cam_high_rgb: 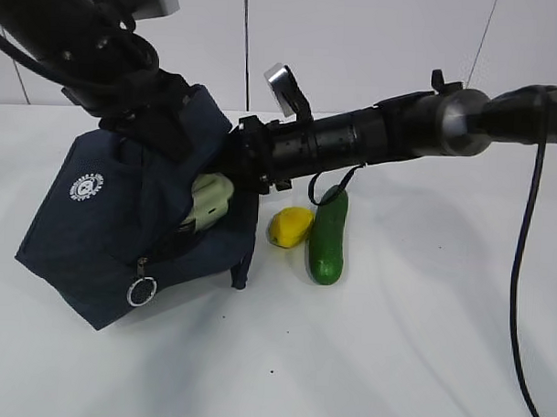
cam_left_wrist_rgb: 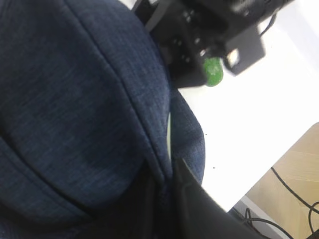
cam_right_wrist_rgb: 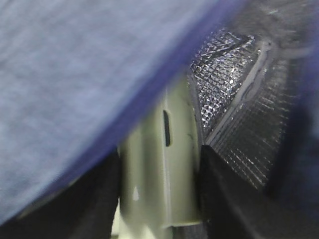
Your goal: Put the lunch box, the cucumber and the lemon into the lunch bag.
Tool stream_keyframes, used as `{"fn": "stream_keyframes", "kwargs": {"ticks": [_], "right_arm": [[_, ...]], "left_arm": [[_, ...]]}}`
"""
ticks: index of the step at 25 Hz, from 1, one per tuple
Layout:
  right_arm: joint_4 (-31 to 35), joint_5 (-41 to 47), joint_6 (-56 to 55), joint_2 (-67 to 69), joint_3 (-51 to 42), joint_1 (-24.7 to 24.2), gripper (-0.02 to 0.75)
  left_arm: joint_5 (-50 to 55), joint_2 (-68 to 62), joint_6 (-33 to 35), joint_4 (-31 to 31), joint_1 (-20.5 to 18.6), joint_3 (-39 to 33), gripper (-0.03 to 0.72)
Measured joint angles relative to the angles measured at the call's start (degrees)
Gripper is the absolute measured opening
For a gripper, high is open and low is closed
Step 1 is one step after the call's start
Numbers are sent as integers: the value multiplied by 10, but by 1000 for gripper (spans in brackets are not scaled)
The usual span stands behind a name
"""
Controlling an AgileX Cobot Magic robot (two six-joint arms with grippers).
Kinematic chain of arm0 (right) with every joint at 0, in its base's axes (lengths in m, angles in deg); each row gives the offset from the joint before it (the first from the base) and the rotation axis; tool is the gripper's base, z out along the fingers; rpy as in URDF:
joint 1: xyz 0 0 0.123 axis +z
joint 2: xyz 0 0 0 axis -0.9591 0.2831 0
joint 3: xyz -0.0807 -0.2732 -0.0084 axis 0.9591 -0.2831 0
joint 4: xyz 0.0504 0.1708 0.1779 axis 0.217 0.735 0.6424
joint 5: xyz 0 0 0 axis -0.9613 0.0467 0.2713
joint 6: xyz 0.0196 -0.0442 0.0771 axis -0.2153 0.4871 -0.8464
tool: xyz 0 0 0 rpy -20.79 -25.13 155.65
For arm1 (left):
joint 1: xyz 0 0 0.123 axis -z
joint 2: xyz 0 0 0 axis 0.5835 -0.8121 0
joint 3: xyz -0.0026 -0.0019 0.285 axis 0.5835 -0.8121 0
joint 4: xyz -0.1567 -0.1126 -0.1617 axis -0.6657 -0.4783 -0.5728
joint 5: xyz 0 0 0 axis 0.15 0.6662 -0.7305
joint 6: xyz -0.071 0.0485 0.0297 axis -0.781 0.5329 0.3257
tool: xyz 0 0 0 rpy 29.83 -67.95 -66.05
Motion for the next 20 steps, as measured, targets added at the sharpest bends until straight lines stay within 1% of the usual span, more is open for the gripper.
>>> {"fn": "stream_keyframes", "kwargs": {"ticks": [10, 20], "right_arm": [[8, -51, 44, 0, 0, 42, 352], [10, -60, 50, 26, 1, 46, 351]], "left_arm": [[-5, -3, 0, -2, 0, 0, 15], [-18, -27, 3, -4, 0, 1, 15]]}}
